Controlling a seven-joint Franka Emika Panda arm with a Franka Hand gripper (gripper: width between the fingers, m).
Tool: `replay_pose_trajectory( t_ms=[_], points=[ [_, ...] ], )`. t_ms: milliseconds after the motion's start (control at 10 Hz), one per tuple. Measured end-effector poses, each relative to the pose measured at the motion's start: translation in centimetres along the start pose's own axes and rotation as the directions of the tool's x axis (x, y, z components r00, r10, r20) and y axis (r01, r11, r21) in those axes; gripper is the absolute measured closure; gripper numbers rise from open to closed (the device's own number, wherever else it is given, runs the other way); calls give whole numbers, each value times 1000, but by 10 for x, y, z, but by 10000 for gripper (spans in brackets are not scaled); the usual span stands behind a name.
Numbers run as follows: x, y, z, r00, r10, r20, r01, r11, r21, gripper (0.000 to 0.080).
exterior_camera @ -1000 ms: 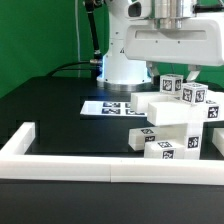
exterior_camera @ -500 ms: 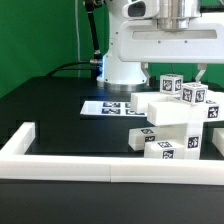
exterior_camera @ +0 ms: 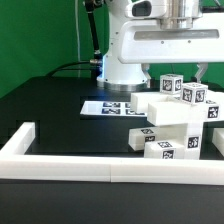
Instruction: Assemble chair
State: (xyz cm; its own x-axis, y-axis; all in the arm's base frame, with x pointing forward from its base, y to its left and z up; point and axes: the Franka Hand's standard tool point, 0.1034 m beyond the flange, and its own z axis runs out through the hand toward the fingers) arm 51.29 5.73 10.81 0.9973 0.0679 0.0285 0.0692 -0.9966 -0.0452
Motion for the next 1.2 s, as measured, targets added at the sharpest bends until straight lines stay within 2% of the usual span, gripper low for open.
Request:
replay_pose_trajectory(
  t_ms=[300,800,900,1000,1100,1200],
  points=[
    [0,1,0,988,-154,1,154,988,-3,150],
    [0,3,0,893,-449,10,449,893,-15,150],
    [0,3,0,894,-447,10,448,894,-15,195],
    [0,3,0,895,-447,10,447,894,-15,195],
    [0,3,0,895,-447,10,447,894,-15,369],
    [0,3,0,901,-434,10,434,901,-15,369]
  ],
)
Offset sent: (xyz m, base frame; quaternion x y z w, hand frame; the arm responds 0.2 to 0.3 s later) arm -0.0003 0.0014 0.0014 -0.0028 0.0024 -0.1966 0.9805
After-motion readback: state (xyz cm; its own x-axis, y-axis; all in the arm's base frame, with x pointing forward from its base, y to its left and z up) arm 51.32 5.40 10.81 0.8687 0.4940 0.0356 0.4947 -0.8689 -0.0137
